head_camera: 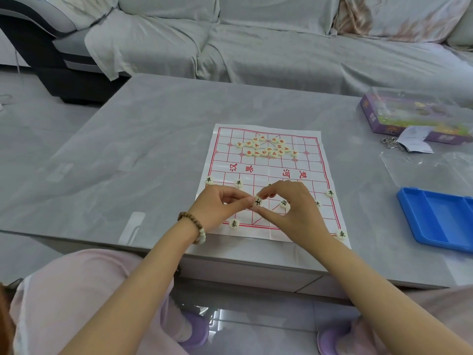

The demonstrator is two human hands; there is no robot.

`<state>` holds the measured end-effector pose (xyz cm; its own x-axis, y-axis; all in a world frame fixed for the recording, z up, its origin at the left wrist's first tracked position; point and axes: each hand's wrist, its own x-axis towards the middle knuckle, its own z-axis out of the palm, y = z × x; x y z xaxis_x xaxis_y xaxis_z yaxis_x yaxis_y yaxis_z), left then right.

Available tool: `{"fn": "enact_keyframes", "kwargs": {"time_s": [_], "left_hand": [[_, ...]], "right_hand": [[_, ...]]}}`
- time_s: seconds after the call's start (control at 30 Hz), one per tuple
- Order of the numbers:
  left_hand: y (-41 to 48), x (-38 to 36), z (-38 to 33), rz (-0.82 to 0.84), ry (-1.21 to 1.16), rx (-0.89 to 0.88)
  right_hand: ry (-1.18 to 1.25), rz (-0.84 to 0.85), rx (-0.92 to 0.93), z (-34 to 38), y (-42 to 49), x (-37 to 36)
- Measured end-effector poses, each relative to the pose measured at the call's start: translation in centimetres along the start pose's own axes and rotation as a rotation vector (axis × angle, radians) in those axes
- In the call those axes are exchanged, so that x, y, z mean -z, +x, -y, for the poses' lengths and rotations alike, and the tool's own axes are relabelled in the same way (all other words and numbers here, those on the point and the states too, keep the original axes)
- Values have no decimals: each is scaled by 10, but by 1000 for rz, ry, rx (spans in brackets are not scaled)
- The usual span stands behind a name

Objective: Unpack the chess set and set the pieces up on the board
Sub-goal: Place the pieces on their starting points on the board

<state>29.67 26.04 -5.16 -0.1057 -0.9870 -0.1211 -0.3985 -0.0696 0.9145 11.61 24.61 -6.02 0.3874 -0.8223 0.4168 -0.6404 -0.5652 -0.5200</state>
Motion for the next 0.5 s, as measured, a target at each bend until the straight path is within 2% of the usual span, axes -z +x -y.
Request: {"fn": "enact_keyframes", "kwargs": {"time_s": [0.13, 0.27, 0.43, 0.5], "left_hand": [[-1, 1, -1, 15, 43, -26], [-1, -3, 3, 6, 96, -40], [-2, 8, 21, -197, 212, -41], [-5, 11, 27, -198, 284, -42]], "right_hand": [[4, 46, 17, 1, -3, 2], [-24, -1, -3, 1, -9, -2], [-135, 60, -114, -8, -25, -20], [-191, 103, -106, -11, -29, -24]]}}
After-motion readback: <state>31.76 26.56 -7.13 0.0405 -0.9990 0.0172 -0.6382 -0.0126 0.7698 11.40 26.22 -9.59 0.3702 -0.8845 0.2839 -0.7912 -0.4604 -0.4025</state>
